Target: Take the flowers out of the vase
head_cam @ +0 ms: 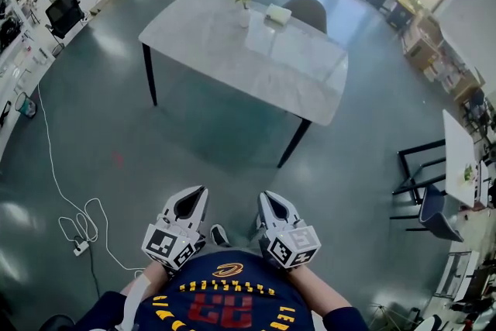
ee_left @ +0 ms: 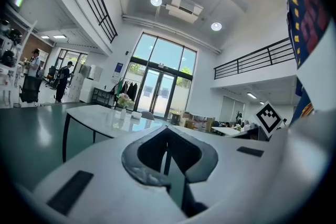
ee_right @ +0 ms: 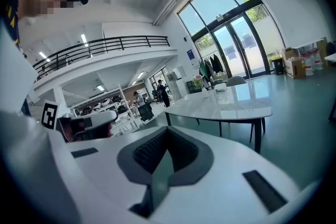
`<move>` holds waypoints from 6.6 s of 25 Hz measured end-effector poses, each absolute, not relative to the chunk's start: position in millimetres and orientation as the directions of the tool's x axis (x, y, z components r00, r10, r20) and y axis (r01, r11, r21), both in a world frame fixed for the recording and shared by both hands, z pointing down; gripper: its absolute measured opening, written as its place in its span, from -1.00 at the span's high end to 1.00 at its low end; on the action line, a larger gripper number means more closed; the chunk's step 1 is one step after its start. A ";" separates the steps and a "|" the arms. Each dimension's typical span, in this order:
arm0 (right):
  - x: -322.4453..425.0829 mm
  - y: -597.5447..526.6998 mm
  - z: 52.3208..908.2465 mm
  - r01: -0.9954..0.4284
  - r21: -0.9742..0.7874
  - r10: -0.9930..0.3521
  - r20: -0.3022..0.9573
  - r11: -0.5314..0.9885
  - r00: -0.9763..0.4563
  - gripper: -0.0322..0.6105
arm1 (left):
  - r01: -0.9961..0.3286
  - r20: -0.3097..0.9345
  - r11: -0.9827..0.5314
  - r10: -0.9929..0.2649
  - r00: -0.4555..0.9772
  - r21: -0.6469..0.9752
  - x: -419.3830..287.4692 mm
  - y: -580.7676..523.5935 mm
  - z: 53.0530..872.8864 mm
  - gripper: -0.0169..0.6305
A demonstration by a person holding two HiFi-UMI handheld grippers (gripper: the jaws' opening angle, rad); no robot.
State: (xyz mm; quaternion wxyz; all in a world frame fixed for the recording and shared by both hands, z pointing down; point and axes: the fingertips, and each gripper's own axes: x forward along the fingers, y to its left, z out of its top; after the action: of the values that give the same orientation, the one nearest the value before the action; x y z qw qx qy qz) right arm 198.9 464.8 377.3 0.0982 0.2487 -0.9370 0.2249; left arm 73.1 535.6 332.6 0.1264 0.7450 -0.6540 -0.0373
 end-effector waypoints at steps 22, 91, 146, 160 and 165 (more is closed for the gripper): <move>164.7 327.8 372.9 -0.373 -0.456 -0.332 0.172 0.808 -0.928 0.89 | -0.992 0.131 0.003 -0.991 0.013 0.123 54.3 417.9 315.5 0.94; -8.6 102.5 396.1 -0.598 -0.431 -0.516 0.304 0.676 -0.801 0.89 | -0.954 0.122 -0.163 -0.973 0.198 0.253 -156.9 166.3 342.4 0.94; -75.9 -162.3 400.2 -0.536 -0.597 -0.567 0.158 0.597 -0.808 0.89 | -0.987 0.218 -0.019 -0.974 0.055 0.163 -249.8 -108.2 348.3 0.94; -70.4 -183.5 416.1 -0.622 -0.583 -0.643 0.210 0.523 -0.737 0.89 | -0.982 0.264 -0.085 -0.956 0.128 0.169 -265.1 -158.9 384.2 0.92; -75.5 -188.9 423.2 -0.616 -0.588 -0.634 0.213 0.524 -0.743 0.89 | -0.985 0.272 -0.108 -0.952 0.142 0.135 -267.7 -179.0 396.5 0.86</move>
State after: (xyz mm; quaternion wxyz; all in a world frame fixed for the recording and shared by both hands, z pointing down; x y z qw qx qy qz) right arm -75.5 -188.9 423.2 -0.0136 0.3581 -0.8729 0.3312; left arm -267.7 -179.0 396.5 0.1420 0.7421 -0.6525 0.0583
